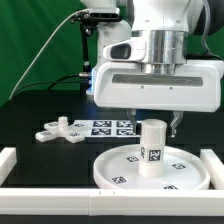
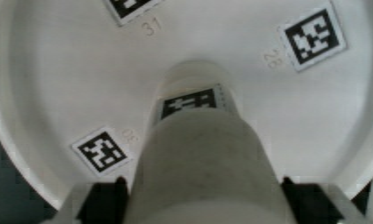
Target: Assemble round table
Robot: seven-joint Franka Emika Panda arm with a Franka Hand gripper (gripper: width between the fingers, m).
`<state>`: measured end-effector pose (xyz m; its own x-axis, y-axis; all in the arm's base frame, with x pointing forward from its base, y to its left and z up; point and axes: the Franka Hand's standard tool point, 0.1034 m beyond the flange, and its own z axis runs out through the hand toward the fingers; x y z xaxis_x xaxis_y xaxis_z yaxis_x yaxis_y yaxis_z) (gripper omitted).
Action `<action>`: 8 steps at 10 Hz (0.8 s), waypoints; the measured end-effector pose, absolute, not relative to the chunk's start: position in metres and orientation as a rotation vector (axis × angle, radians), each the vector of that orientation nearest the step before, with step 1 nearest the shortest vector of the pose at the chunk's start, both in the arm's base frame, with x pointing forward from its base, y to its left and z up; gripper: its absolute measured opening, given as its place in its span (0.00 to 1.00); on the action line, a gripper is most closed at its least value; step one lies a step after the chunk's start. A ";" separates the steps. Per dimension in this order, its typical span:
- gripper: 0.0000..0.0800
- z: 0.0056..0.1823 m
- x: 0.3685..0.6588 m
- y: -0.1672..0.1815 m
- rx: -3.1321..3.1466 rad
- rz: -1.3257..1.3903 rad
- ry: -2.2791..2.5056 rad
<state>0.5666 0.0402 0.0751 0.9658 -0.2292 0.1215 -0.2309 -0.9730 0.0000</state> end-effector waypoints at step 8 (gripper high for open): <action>0.51 0.075 0.560 0.038 2.808 0.139 -1.582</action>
Offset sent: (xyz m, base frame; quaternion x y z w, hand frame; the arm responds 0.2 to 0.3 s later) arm -0.0011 0.0148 -0.0081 0.0308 -0.0019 0.3454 0.9379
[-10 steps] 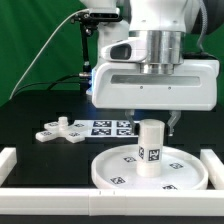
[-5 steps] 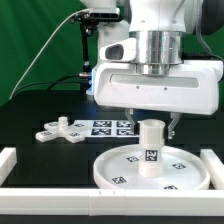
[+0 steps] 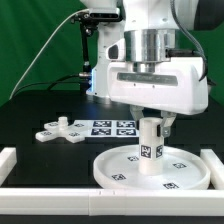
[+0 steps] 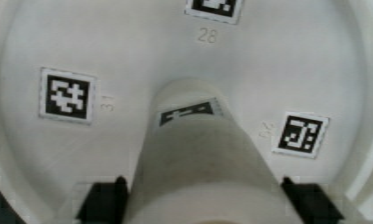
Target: Assemble round table
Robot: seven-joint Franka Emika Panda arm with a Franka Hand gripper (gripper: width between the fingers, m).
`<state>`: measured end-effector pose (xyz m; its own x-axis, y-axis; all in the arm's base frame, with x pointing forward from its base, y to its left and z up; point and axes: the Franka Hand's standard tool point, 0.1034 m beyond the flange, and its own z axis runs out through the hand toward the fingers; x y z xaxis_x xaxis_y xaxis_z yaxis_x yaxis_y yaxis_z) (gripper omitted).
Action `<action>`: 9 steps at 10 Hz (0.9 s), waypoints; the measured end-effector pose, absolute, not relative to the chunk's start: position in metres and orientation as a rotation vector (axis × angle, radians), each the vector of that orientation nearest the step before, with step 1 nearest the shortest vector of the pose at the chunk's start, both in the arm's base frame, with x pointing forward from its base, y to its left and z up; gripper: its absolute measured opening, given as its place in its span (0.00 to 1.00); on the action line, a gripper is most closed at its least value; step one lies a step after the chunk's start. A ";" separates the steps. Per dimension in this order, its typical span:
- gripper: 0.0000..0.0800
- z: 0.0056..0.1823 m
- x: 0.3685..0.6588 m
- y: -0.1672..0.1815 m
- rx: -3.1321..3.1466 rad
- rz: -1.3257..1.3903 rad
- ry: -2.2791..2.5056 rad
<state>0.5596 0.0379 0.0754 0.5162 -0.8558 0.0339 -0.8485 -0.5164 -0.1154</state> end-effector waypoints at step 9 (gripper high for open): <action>0.51 0.072 0.564 0.041 -1.741 -0.010 2.461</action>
Offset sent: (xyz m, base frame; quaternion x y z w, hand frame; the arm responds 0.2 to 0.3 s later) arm 0.0310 -0.0041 -0.0094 -0.0081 -0.0170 0.3137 0.9494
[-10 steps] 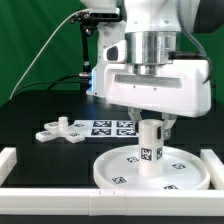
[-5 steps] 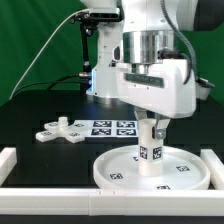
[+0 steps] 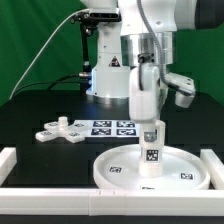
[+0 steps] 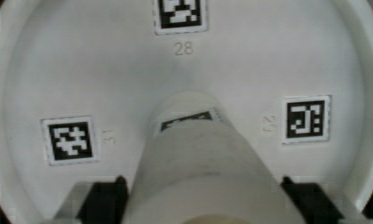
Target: Assemble round table
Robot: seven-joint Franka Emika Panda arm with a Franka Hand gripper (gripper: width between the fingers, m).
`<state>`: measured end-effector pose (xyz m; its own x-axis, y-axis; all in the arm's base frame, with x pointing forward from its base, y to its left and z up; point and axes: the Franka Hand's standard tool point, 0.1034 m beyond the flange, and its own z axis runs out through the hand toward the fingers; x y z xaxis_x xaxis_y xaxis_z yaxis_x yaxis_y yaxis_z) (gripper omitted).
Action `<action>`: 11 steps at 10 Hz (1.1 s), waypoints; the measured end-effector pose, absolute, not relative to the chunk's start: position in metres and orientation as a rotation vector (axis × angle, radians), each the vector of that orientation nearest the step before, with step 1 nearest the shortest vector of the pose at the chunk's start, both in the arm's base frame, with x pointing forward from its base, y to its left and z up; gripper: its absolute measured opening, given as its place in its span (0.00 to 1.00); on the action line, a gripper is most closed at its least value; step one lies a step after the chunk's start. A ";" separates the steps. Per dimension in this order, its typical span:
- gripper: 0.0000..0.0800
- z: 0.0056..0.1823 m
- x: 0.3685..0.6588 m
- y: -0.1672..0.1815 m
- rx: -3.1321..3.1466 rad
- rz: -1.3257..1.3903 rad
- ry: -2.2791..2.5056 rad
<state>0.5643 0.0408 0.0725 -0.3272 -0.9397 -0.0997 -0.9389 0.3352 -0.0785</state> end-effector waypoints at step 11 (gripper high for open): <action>0.81 0.092 0.564 0.043 -1.511 0.009 2.553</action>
Offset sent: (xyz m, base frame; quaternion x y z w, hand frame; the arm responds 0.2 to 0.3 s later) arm -0.0054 -0.0012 -0.0024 0.0047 0.0289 0.1932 0.9807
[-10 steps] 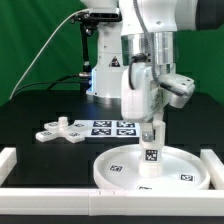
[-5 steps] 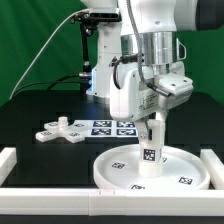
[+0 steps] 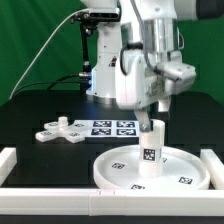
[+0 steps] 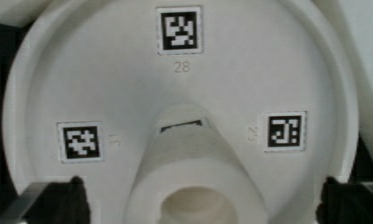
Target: Assemble round table
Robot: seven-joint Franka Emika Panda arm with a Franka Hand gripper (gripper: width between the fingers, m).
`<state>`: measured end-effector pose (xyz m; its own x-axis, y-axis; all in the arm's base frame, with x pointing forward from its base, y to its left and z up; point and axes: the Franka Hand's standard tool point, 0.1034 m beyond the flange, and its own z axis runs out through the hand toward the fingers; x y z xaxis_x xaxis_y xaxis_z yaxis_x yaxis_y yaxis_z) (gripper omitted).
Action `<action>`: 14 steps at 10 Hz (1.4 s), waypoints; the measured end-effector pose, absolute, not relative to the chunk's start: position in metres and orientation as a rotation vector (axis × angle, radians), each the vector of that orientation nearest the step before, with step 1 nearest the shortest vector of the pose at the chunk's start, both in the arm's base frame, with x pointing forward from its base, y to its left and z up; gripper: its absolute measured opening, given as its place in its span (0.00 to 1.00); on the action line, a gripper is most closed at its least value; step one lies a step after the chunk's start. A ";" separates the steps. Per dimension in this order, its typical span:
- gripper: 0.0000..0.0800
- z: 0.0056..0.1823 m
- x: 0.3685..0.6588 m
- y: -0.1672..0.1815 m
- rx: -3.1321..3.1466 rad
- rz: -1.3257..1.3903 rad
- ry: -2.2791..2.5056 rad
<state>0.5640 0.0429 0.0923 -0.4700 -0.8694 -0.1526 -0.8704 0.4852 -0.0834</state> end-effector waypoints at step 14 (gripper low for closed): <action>0.81 0.125 0.542 0.014 -1.921 -0.027 2.209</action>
Offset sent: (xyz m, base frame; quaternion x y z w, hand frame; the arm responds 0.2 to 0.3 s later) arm 0.0000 0.0000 0.0000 0.0000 0.0000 0.0000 1.0000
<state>0.5423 0.0141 0.1252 -0.1258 -0.9808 -0.1488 -0.9770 0.1486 -0.1532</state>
